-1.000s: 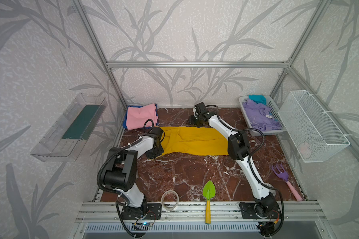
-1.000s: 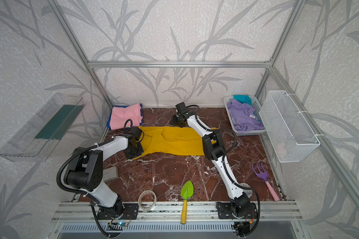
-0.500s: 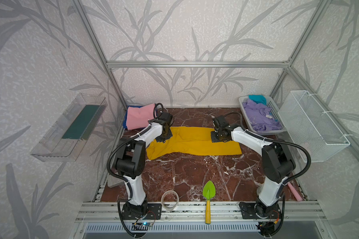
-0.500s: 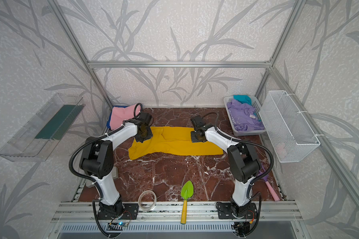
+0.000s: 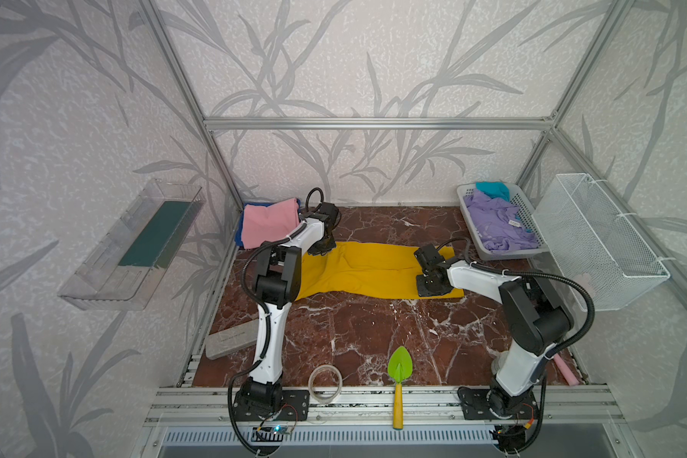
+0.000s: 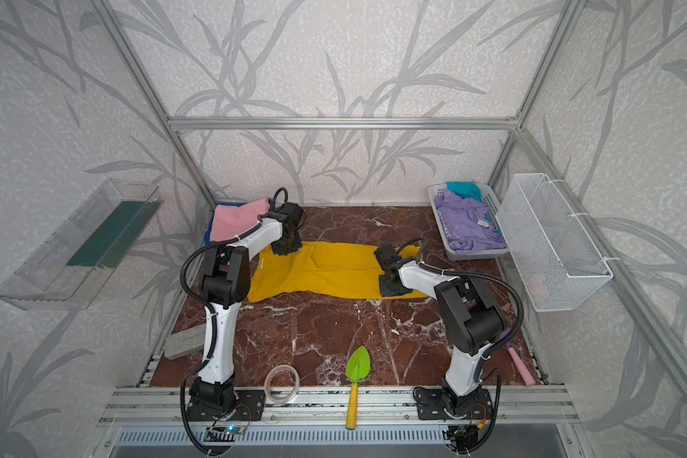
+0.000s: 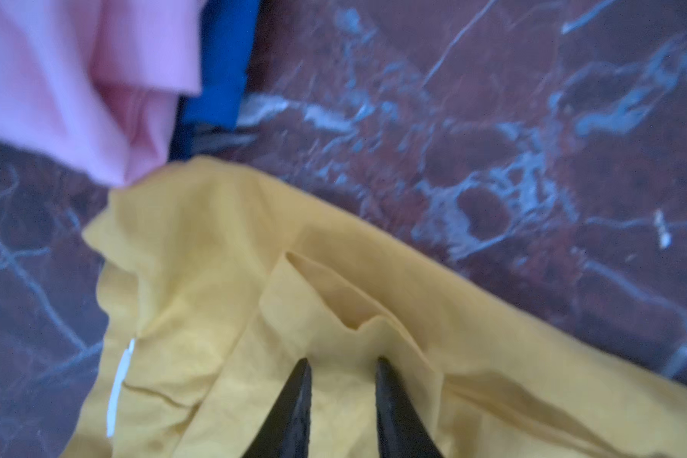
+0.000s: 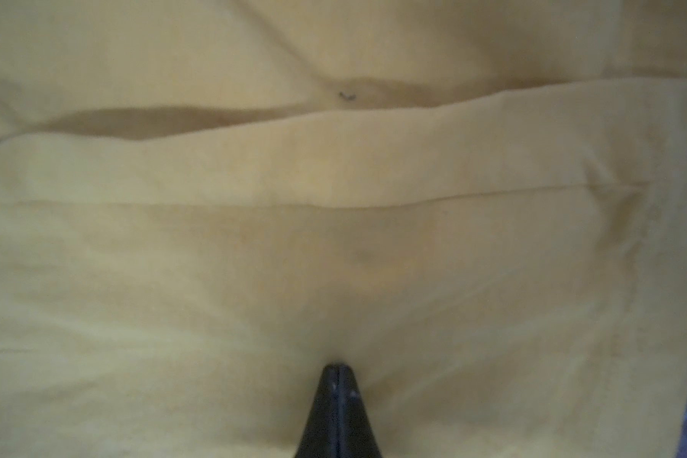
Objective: Fold and stack the t-shirts
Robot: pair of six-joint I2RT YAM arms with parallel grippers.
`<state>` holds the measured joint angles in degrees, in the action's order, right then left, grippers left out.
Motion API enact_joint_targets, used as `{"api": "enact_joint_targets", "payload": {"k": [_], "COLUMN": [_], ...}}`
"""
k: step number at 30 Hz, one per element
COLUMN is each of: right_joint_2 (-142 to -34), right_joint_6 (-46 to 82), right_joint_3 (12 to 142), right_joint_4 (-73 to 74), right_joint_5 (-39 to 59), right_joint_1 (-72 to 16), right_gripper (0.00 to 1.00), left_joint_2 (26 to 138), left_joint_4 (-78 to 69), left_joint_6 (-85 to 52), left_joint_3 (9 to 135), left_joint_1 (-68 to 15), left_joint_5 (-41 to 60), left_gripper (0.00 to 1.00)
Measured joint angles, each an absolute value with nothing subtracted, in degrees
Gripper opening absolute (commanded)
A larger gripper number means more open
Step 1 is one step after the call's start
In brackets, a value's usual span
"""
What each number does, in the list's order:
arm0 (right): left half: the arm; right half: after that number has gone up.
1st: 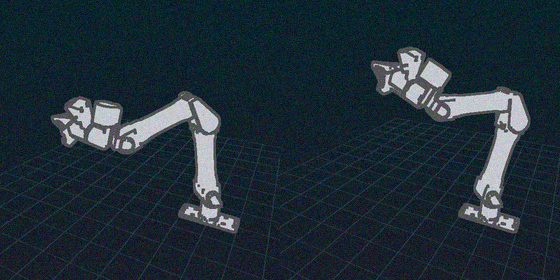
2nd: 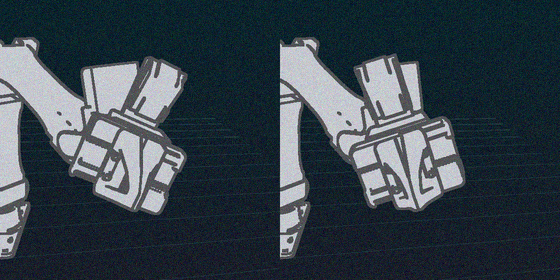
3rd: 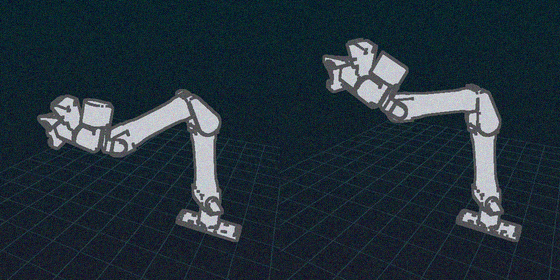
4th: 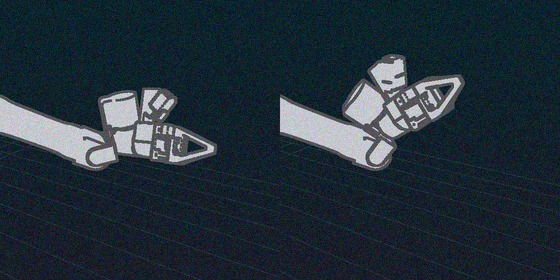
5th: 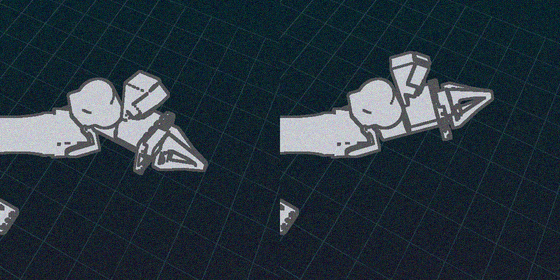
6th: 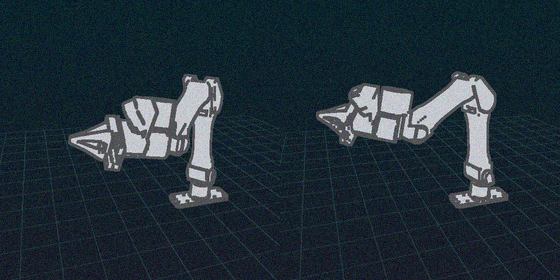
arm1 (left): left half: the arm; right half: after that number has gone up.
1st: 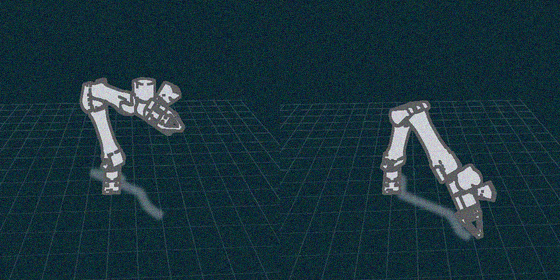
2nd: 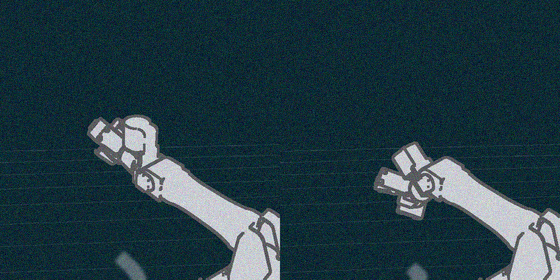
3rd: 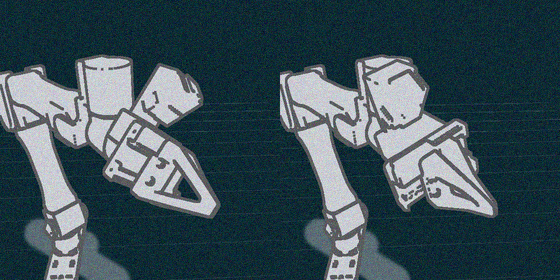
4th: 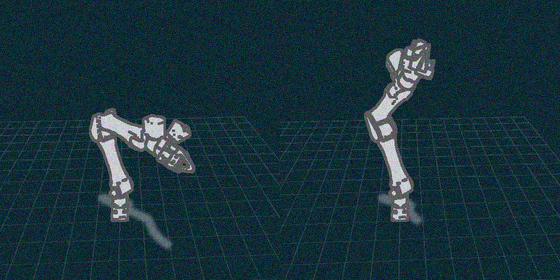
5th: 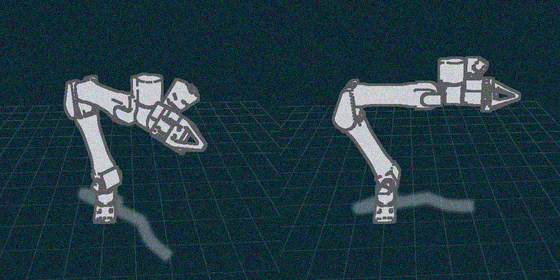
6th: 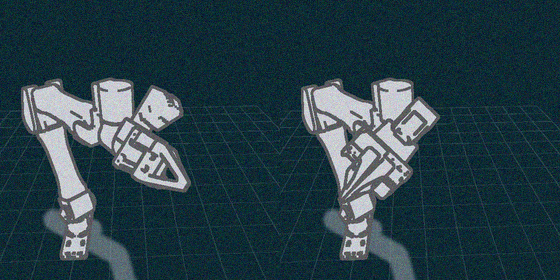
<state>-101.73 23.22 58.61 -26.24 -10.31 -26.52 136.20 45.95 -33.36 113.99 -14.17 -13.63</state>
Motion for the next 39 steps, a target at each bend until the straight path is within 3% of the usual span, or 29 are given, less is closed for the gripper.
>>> {"api": "enact_joint_targets", "payload": {"k": [8,10,13,15,19,23,31,39], "right_joint_2": [-96.5,-96.1,-96.7,-97.5,-97.9,-94.4,-96.4,-100.1], "right_joint_6": [29.3,31.0,32.7,32.9,31.3,28.9,24.8,24.0], "right_joint_3": [52.5,52.0,52.6,54.2,59.7,63.7,67.2,62.8], "right_joint_4": [-25.7,-24.2,-22.1,-23.3,-30.5,-33.8,-34.5,-33.4], "right_joint_5": [-8.3,-5.7,-0.6,1.5,-0.8,-4.8,-5.3,-3.4], "right_joint_1": [-30.3,-33.1,-37.4,-38.9,-37.0,-32.8,-31.1,-31.5], "right_gripper": [0.06,0.06,0.06,0.06,0.06,0.07,0.06,0.07], "left_joint_2": [158.7,159.2,151.0,140.2,120.0,107.2,118.2,123.3], "left_joint_4": [51.1,52.2,50.9,48.4,41.9,36.5,34.4,34.2], "left_joint_6": [-27.7,-27.1,-25.9,-25.3,-26.1,-28.8,-31.9,-32.8], "left_joint_3": [159.4,162.6,151.2,135.2,109.2,92.7,85.2,90.9], "left_joint_1": [-14.3,-14.4,-15.0,-15.4,-15.9,-16.1,-16.1,-17.6], "left_joint_5": [-9.1,-7.5,-5.7,-4.6,-4.4,-4.4,-3.2,-2.4], "left_gripper": [0.34,0.33,0.32,0.30,0.24,0.21,0.18,0.18]}}
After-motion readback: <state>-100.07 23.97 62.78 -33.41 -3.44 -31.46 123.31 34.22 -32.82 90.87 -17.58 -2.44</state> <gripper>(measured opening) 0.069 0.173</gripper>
